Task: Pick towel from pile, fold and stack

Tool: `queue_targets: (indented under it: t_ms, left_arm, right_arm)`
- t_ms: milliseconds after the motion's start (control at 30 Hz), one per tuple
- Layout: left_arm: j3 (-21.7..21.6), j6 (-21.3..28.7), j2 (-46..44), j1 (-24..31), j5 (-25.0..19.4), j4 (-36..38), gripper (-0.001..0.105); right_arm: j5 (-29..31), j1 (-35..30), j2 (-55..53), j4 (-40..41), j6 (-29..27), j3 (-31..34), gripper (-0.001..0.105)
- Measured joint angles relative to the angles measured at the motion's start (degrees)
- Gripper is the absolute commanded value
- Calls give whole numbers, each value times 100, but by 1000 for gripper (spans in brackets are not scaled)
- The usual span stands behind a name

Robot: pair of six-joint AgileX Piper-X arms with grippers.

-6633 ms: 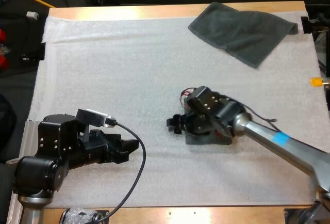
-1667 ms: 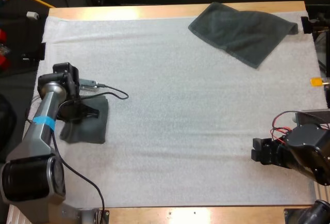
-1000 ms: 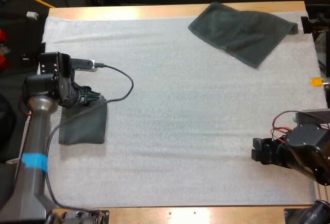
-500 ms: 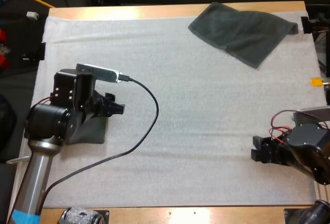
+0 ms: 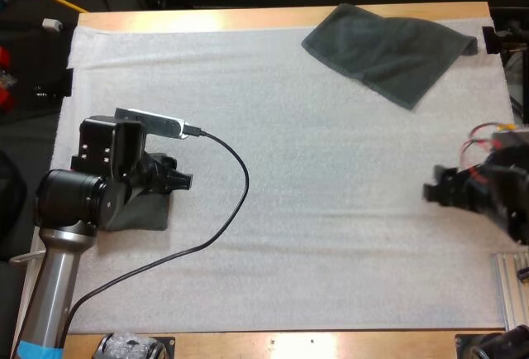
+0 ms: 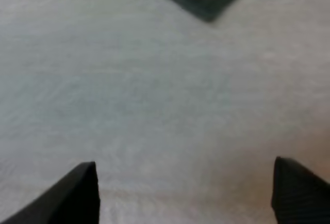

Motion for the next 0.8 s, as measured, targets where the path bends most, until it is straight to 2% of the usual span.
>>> queue_targets:
  t_ms: [167, 333, 600, 800]
  left_arm:
    - [0, 0, 0, 0, -12, 112, 61]
    - [0, 9, -142, 8, -72, 245, 61]
    - [0, 200, -900, 77, -846, 361, 61]
    - [0, 330, -1442, 846, -906, 366, 61]
  right_arm:
    - [-489, -1307, -8, -41, -323, 0, 67]
    - [-615, -2222, -224, -13, -354, 0, 67]
    - [-664, -2342, -841, 34, -597, 0, 67]
    - [-664, -2342, -1096, 276, -656, 0, 67]
